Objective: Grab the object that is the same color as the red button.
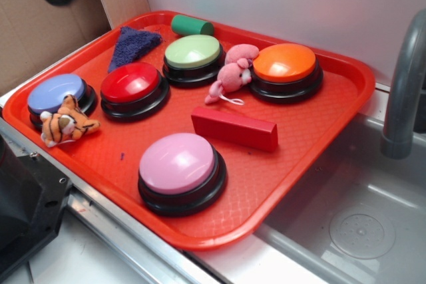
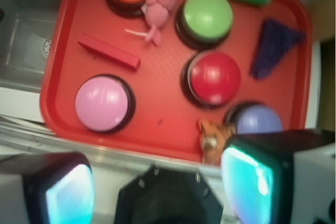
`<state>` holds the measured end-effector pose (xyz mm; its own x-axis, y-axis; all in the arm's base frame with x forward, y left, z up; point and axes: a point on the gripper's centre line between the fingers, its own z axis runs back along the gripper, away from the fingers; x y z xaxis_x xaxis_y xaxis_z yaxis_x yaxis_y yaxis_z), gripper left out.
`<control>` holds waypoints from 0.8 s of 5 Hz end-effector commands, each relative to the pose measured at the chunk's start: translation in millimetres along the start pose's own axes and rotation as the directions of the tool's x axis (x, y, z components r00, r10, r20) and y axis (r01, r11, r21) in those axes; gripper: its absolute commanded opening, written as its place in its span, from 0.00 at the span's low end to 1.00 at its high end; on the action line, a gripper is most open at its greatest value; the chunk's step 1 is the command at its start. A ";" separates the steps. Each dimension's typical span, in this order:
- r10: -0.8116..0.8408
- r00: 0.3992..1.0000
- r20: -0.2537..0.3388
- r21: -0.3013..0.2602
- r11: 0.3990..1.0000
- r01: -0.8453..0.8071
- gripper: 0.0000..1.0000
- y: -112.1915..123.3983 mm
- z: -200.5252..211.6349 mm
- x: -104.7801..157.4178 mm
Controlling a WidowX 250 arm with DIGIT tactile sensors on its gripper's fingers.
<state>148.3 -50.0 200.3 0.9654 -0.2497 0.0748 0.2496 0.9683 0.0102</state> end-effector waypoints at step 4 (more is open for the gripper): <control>-0.501 0.859 0.109 -0.033 0.861 0.507 1.00 -62.0 -124.8 102.7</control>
<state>243.4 -128.0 72.5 0.7124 -0.6895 0.1307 0.6958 0.7182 -0.0044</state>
